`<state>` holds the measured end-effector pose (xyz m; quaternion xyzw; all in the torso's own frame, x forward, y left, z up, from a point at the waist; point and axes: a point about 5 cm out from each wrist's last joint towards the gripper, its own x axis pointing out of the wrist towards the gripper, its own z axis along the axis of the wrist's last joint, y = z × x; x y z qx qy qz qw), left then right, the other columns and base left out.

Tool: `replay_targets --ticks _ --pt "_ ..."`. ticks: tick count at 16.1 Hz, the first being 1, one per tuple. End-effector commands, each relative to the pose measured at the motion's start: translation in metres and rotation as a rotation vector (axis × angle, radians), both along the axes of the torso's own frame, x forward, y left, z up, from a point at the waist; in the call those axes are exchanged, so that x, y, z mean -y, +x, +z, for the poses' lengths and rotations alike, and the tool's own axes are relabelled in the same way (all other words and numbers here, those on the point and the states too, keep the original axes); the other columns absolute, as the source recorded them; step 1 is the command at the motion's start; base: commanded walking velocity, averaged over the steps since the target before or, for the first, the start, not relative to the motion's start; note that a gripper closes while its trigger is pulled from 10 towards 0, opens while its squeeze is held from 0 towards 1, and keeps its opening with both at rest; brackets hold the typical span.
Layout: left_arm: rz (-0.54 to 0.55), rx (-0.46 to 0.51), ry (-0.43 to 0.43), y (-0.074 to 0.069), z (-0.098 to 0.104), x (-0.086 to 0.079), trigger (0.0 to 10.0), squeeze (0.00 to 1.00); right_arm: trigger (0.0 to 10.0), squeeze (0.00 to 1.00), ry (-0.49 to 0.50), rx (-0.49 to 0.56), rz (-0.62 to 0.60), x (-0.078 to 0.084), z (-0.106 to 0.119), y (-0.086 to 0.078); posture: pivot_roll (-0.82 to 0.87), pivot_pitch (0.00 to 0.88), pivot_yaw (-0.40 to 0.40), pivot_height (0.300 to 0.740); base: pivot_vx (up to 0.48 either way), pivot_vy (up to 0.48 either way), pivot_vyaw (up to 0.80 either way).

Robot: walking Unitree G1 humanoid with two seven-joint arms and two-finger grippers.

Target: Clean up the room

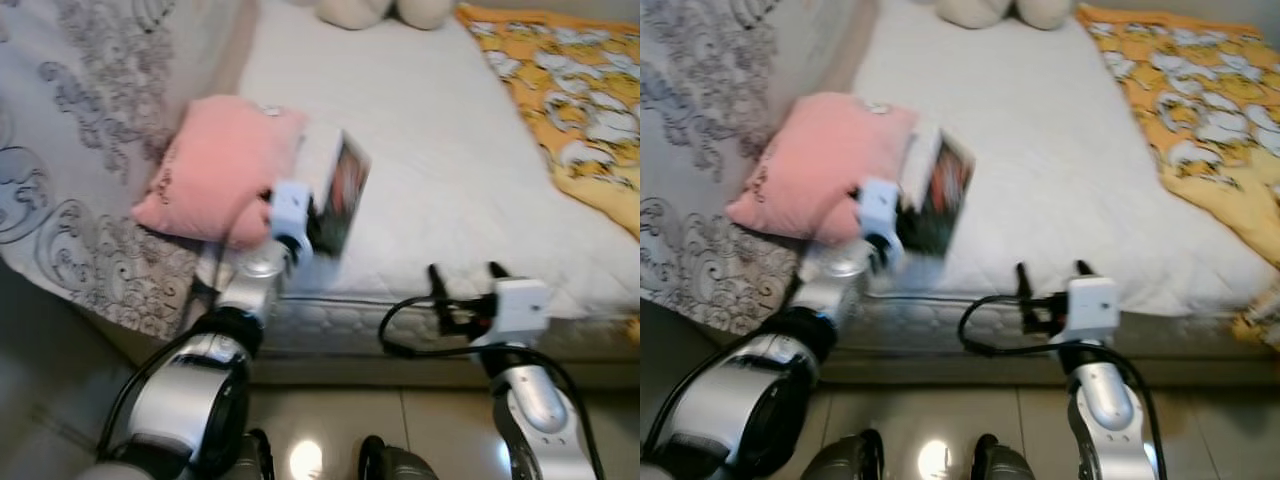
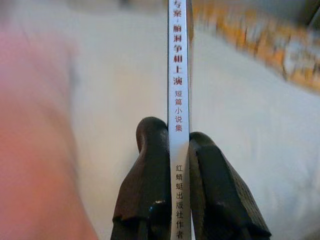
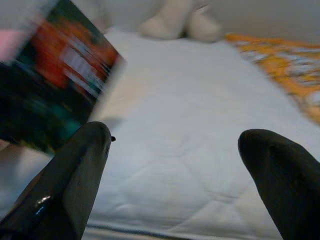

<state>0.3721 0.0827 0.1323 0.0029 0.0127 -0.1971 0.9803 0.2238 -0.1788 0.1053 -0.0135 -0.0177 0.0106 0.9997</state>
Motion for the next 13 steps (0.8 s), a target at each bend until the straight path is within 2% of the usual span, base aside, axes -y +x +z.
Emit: replay_targets --ticks 1,4,5,6,7,9,10,13 --pt "0.022 0.148 0.005 -0.028 0.011 -0.016 10.0 0.0 10.0 0.0 0.001 0.031 -0.05 0.006 0.008 -0.003 -0.05 0.025 -0.038 0.728 0.0 0.0 0.0" --pt "0.018 0.139 0.047 -0.079 0.001 -0.028 10.0 0.0 10.0 0.0 -0.014 0.006 -0.095 0.017 0.003 -0.011 0.0 0.0 -0.067 0.728 0.0 0.0 0.0" --pt "0.07 0.124 0.063 -0.106 -0.006 -0.039 10.0 0.0 10.0 0.0 -0.031 -0.027 -0.105 0.027 -0.002 -0.018 0.05 0.0 -0.097 0.728 0.0 0.0 0.0" --pt "0.091 0.137 0.076 -0.116 -0.008 -0.042 10.0 0.0 10.0 0.0 -0.033 -0.047 -0.101 0.029 -0.005 -0.022 0.08 0.0 -0.114 0.728 0.0 0.0 0.0" --pt "0.159 0.121 0.087 -0.124 -0.013 -0.046 10.0 0.0 10.0 0.0 -0.041 -0.066 -0.093 0.03 -0.01 -0.025 0.1 0.0 -0.127 0.728 0.0 0.0 0.0" --pt "0.209 0.165 0.115 -0.123 -0.004 -0.049 10.0 0.0 10.0 0.0 -0.02 -0.049 -0.105 0.027 -0.011 -0.019 0.12 0.0 -0.132 0.728 0.0 0.0 0.0" --pt "0.22 0.168 0.165 -0.123 -0.005 -0.053 10.0 0.0 10.0 0.0 0.004 -0.016 -0.109 0.024 -0.007 -0.013 0.12 0.0 -0.122 0.728 0.0 0.0 0.0" --pt "0.233 0.15 0.173 -0.118 -0.008 -0.057 10.0 0.0 10.0 0.0 -0.016 0.022 -0.086 0.024 -0.003 -0.005 0.09 0.0 -0.108 0.728 0.0 0.0 0.0"
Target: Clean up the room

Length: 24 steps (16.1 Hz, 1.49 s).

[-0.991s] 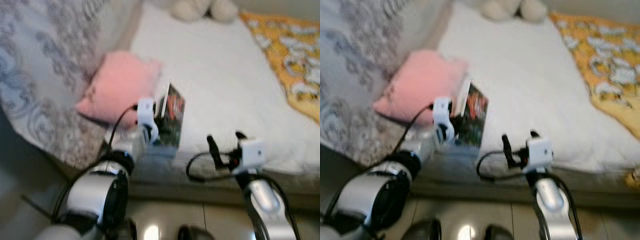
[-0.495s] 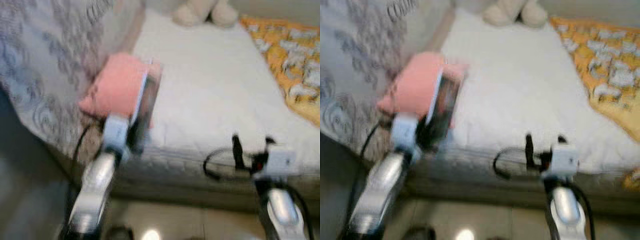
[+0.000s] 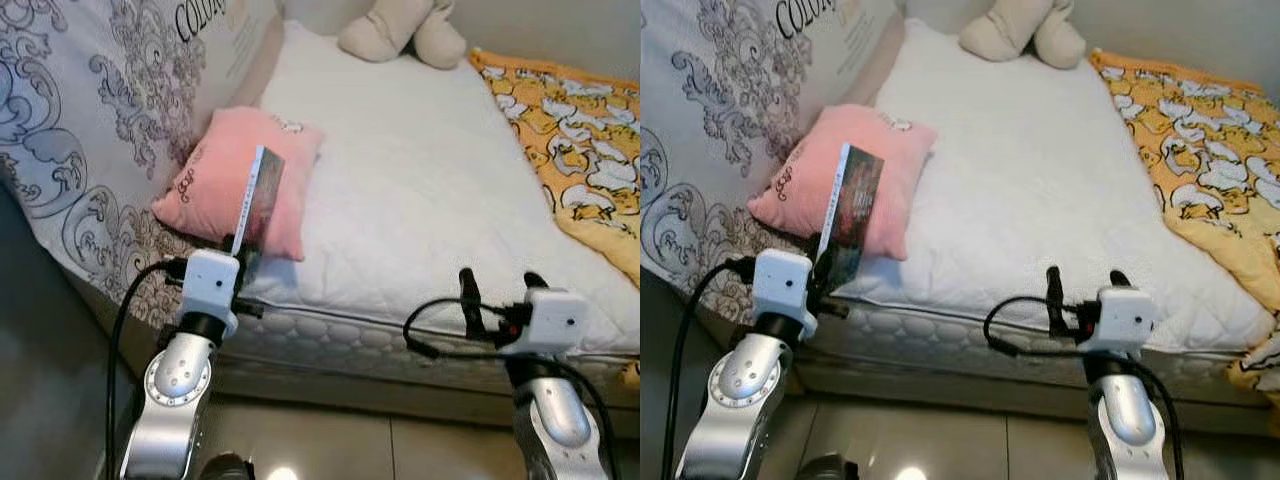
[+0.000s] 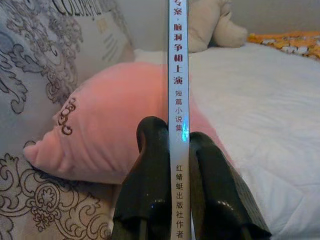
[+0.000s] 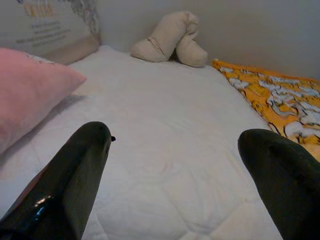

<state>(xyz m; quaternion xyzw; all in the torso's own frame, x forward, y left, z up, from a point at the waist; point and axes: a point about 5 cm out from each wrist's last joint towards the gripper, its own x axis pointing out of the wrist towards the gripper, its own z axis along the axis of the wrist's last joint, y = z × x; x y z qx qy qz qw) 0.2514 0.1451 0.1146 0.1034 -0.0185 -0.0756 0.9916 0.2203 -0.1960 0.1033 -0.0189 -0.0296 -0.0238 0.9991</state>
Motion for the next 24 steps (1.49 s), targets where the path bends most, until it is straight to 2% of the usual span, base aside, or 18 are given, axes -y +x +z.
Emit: replay_targets --ticks 1,4,7,17,21,24 --pt "-0.043 0.056 0.002 0.007 0.013 0.01 10.0 0.0 10.0 0.0 -0.017 0.016 -0.007 0.005 0.001 0.002 0.08 0.0 -0.085 0.728 0.0 0.0 0.0" --pt "-0.098 0.032 0.002 0.011 0.013 0.017 10.0 0.0 10.0 0.0 -0.011 0.016 0.015 -0.003 -0.001 0.003 0.05 0.0 -0.054 0.728 0.248 0.0 0.0" --pt "-0.134 0.029 -0.017 0.015 0.015 0.023 10.0 0.0 10.0 0.0 -0.01 0.012 0.002 -0.003 -0.004 0.004 0.04 0.0 -0.042 0.728 0.453 0.0 0.0" --pt "-0.107 -0.004 -0.06 0.015 0.011 0.022 10.0 0.0 10.0 0.0 -0.021 -0.025 0.05 -0.008 -0.013 0.003 0.06 0.0 -0.063 0.728 0.479 0.0 0.0" --pt "-0.12 0.01 -0.061 0.022 0.015 0.023 10.0 0.0 10.0 0.0 -0.046 -0.032 0.067 -0.008 -0.015 0.006 0.06 0.0 -0.063 0.728 0.48 0.0 0.0" --pt "-0.13 0.004 -0.068 0.022 0.014 0.026 10.0 0.0 10.0 0.0 -0.043 -0.028 0.063 -0.009 -0.014 0.007 0.05 0.0 -0.053 0.728 0.48 0.0 0.0"
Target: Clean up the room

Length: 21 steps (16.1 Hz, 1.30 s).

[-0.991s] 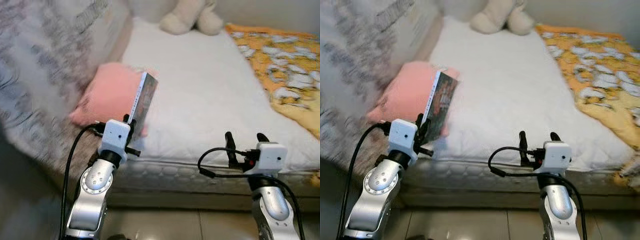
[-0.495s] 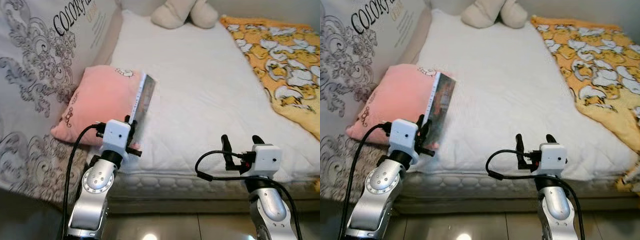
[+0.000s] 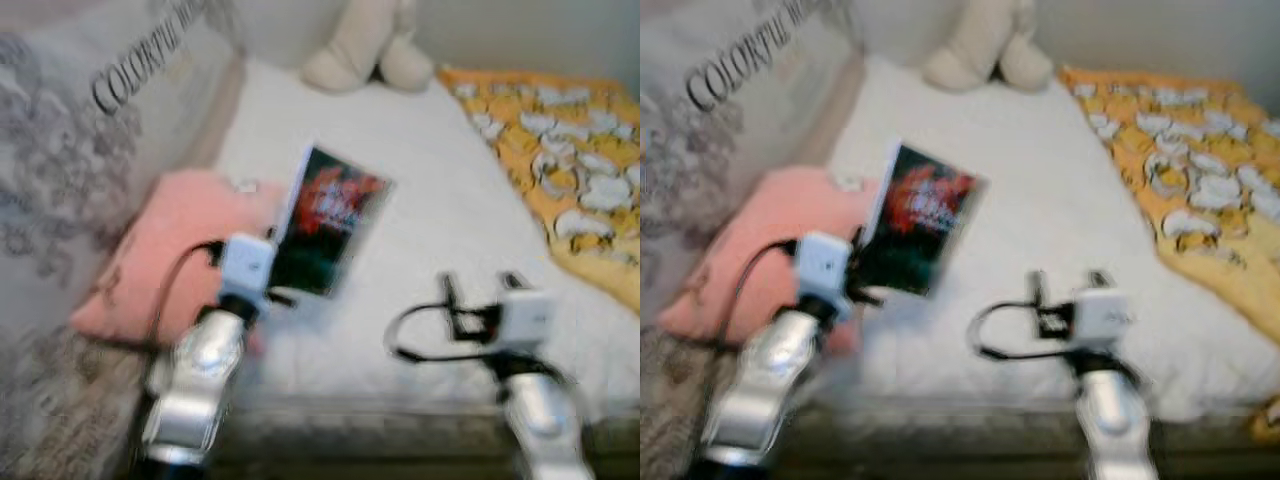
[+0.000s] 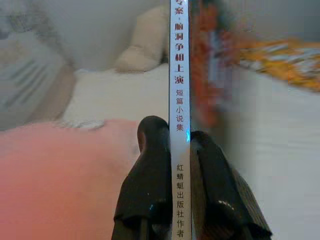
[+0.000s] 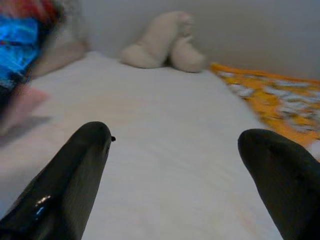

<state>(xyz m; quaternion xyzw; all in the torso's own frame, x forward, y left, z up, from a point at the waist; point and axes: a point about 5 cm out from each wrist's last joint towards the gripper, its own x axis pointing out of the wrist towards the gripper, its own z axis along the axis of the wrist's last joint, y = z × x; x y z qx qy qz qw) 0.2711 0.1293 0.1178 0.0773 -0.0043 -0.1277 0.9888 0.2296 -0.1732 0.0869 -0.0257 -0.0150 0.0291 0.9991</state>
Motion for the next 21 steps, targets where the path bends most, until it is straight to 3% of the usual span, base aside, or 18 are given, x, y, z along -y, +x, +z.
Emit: replay_targets --ticks 1,3,5,7,8,9,10,11,13,15,17,18,21 --pt "-0.02 0.04 -0.014 0.004 0.01 0.01 10.0 0.0 10.0 0.0 -0.026 0.006 -0.042 0.012 0.001 -0.003 0.04 0.0 -0.051 0.728 0.48 0.0 0.0" --pt "-0.014 0.038 -0.016 0.01 0.012 0.013 10.0 0.0 10.0 0.0 -0.023 0.006 -0.041 0.012 0.001 -0.004 0.04 0.0 -0.05 0.728 0.435 0.0 0.0" --pt "-0.117 -0.021 -0.092 0.029 0.015 0.033 10.0 0.0 10.0 0.0 -0.019 0.002 -0.034 0.012 0.002 -0.004 0.03 0.0 -0.062 0.728 0.0 0.0 0.0" --pt "-0.193 -0.116 -0.169 0.039 0.008 0.042 10.0 0.0 10.0 0.0 -0.028 0.004 -0.006 0.009 0.006 -0.004 0.0 0.0 -0.06 0.728 0.0 0.0 0.0" --pt "-0.213 -0.193 -0.226 0.042 -0.001 0.045 10.0 0.0 10.0 0.0 -0.03 0.008 -0.004 0.009 0.008 -0.004 -0.01 0.0 -0.062 0.728 0.0 0.0 0.0" --pt "-0.246 -0.456 -0.434 0.047 -0.034 0.049 10.0 0.0 10.0 0.0 -0.03 0.006 -0.007 0.012 0.009 -0.003 -0.03 0.019 -0.065 0.728 0.0 0.0 0.0" --pt "-0.211 -0.579 -0.481 0.048 -0.056 0.045 10.0 0.0 10.0 0.0 -0.029 0.004 -0.007 0.011 0.01 -0.003 -0.04 0.021 -0.064 0.728 0.0 0.0 0.0" --pt "-0.188 -0.612 -0.491 0.048 -0.062 0.043 10.0 0.0 10.0 0.0 -0.029 0.004 -0.006 0.011 0.01 -0.003 -0.05 0.026 -0.063 0.728 0.0 0.0 0.0" --pt "-0.102 -0.765 -0.373 0.04 -0.094 0.025 10.0 0.0 10.0 0.0 -0.031 0.006 0.001 0.009 0.013 -0.004 -0.07 0.031 -0.053 0.728 0.0 0.0 0.0" --pt "-0.082 -0.741 -0.353 0.046 -0.09 0.017 10.0 0.0 10.0 0.0 -0.03 0.0 -0.004 0.01 0.012 -0.006 -0.07 0.034 -0.048 0.728 0.0 0.0 0.0" --pt "-0.067 -0.679 -0.247 0.056 -0.081 0.008 10.0 0.0 10.0 0.0 -0.026 -0.011 -0.008 0.008 0.009 -0.008 -0.06 0.036 -0.046 0.728 0.0 0.0 0.0" --pt "-0.132 -0.646 -0.212 0.059 -0.075 0.014 10.0 0.0 10.0 0.0 -0.024 -0.013 -0.006 0.007 0.009 -0.008 -0.05 0.036 -0.049 0.728 0.0 0.0 0.0" --pt "-0.109 -0.614 -0.187 0.068 -0.067 0.013 10.0 0.0 10.0 0.0 -0.022 -0.019 0.012 0.004 0.008 -0.004 -0.04 0.035 -0.056 0.728 0.0 0.0 0.0"
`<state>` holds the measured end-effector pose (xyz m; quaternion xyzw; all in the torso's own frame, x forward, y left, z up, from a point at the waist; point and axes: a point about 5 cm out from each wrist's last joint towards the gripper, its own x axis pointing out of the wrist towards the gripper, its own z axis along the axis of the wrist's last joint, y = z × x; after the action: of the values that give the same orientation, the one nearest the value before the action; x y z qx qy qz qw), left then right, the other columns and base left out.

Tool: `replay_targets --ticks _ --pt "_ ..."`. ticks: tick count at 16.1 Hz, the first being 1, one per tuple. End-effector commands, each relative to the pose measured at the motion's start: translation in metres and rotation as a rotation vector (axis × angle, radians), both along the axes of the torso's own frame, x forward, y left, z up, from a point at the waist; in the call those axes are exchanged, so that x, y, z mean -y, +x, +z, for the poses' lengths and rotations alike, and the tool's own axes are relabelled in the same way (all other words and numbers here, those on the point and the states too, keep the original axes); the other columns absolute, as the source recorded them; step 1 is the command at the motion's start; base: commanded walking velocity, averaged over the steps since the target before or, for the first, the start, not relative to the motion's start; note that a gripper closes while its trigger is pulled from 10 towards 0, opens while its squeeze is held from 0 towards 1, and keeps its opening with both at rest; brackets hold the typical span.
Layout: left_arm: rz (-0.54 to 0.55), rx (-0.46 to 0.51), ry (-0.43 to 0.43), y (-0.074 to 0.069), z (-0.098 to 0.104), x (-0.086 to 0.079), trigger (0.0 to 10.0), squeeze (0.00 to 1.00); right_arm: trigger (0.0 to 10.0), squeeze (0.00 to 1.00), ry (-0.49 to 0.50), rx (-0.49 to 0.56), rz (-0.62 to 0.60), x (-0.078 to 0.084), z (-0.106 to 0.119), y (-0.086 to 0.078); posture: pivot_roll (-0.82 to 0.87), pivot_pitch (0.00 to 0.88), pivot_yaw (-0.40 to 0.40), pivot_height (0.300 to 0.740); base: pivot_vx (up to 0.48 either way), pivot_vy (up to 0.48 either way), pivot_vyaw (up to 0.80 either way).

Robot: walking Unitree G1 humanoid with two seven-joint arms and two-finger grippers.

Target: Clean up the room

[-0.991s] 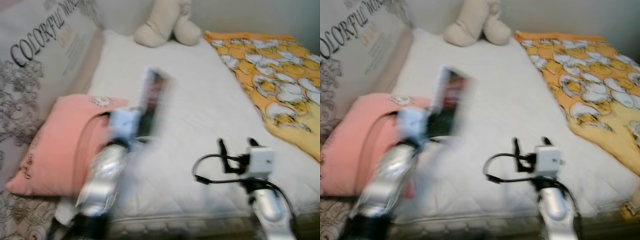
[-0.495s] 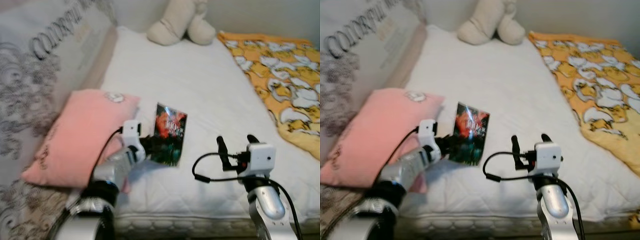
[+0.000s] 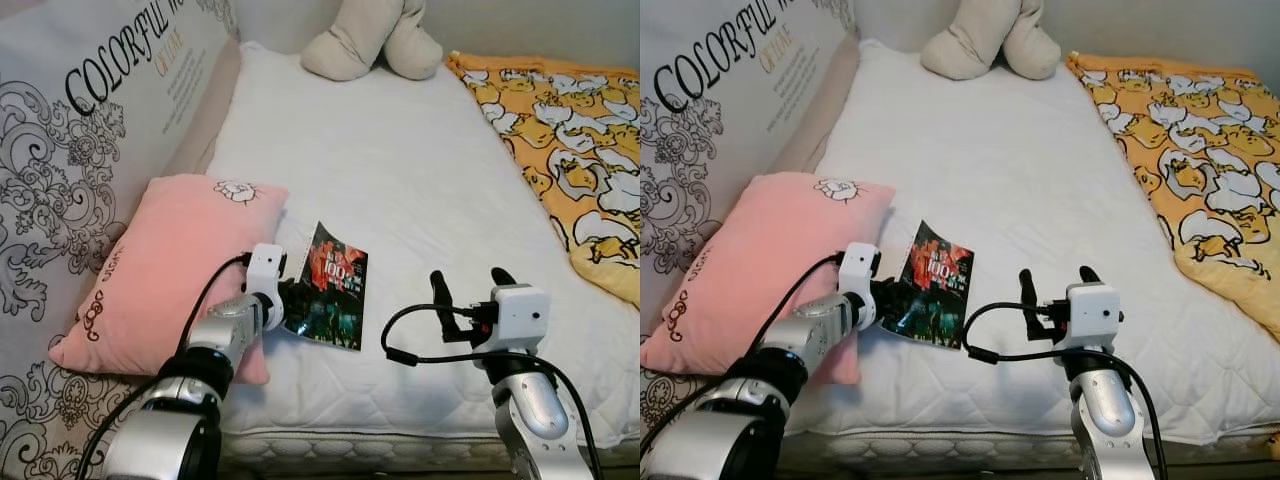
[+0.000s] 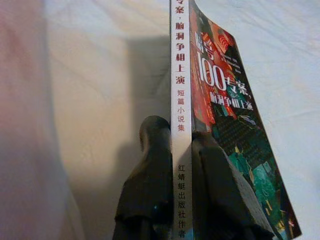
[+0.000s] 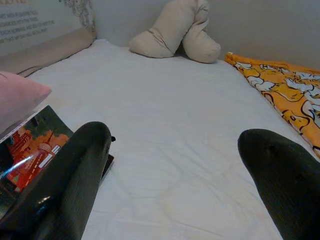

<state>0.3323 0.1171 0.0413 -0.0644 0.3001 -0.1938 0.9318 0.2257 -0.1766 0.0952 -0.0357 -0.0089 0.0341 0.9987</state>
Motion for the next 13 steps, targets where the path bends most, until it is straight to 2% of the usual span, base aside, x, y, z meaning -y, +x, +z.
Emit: replay_targets --ticks 1,2,4,10,11,13 --pt "0.033 0.06 0.016 0.012 0.015 -0.005 10.0 1.0 10.0 0.0 -0.003 -0.005 0.005 0.001 0.001 0.002 -0.04 0.032 -0.058 0.728 0.0 0.0 0.0" --pt "0.04 0.064 0.022 0.013 0.016 -0.006 10.0 1.0 10.0 0.0 -0.003 -0.005 0.005 0.001 0.001 0.003 -0.03 0.032 -0.058 0.728 0.0 0.0 0.0" --pt "0.121 0.057 0.061 0.016 0.019 -0.017 10.0 1.0 10.0 0.0 -0.008 -0.007 0.007 0.002 0.0 0.002 -0.03 0.028 -0.057 0.728 0.0 0.0 0.0" --pt "0.138 0.05 0.081 0.009 0.027 -0.02 10.0 1.0 10.0 0.0 -0.009 -0.019 0.007 0.003 -0.002 0.002 -0.02 0.018 -0.057 0.728 0.0 0.0 0.0" --pt "0.132 0.058 0.076 0.007 0.031 -0.017 10.0 1.0 10.0 0.0 -0.01 -0.019 0.009 0.003 -0.003 0.003 -0.01 0.016 -0.058 0.728 0.0 0.0 0.0" --pt "0.048 0.206 0.009 -0.024 0.065 0.017 10.0 1.0 10.0 0.0 -0.004 -0.014 0.006 0.005 -0.001 0.006 0.02 0.001 -0.071 0.728 0.0 0.0 0.0"
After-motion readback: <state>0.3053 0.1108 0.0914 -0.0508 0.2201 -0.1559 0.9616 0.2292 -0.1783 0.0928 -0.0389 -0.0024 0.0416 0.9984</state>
